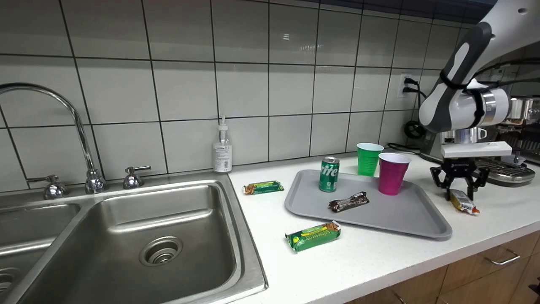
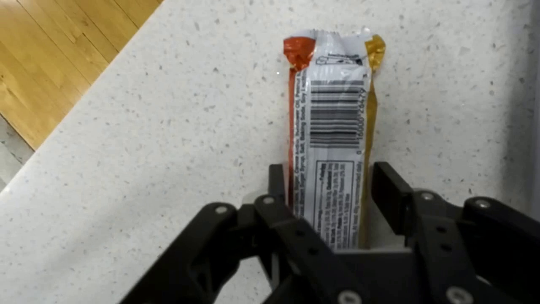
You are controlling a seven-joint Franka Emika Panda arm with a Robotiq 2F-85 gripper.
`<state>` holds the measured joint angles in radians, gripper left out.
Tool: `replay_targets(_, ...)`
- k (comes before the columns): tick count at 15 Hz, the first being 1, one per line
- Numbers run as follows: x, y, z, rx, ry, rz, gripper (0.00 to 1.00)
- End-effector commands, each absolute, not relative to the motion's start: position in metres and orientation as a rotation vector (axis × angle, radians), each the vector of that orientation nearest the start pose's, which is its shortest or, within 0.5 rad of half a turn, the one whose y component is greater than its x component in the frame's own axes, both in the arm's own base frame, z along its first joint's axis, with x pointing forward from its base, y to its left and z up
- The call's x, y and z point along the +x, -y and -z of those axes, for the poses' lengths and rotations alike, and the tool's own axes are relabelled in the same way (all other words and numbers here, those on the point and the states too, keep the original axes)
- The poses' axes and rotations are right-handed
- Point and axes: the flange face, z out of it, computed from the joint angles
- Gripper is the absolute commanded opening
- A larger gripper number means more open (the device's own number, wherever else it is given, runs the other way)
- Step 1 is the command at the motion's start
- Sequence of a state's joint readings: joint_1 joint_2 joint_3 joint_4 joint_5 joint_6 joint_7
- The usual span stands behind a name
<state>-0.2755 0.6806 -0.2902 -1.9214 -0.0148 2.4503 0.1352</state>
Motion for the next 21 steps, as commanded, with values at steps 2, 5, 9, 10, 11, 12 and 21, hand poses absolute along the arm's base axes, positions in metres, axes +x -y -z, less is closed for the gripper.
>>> replay_targets(2,0.518,0.332,-0.150,-3.101,-1.060,-0.257,0.96)
replay_targets(5,0.514,0.336,-0.162,-3.100,-1.056,-0.218,1.00)
replay_targets(9,0.512,0.336,-0.183,-3.095,-1.036,-0.159,1.00)
replay_targets(10,0.512,0.335,-0.188,-3.098,-1.031,-0.141,1.00)
replay_targets(11,0.512,0.333,-0.194,-3.101,-1.018,-0.120,1.00)
replay_targets(12,0.513,0.331,-0.199,-3.103,-1.006,-0.103,1.00)
replay_targets(21,0.533,0.287,-0.246,-3.059,-0.833,0.151,1.00)
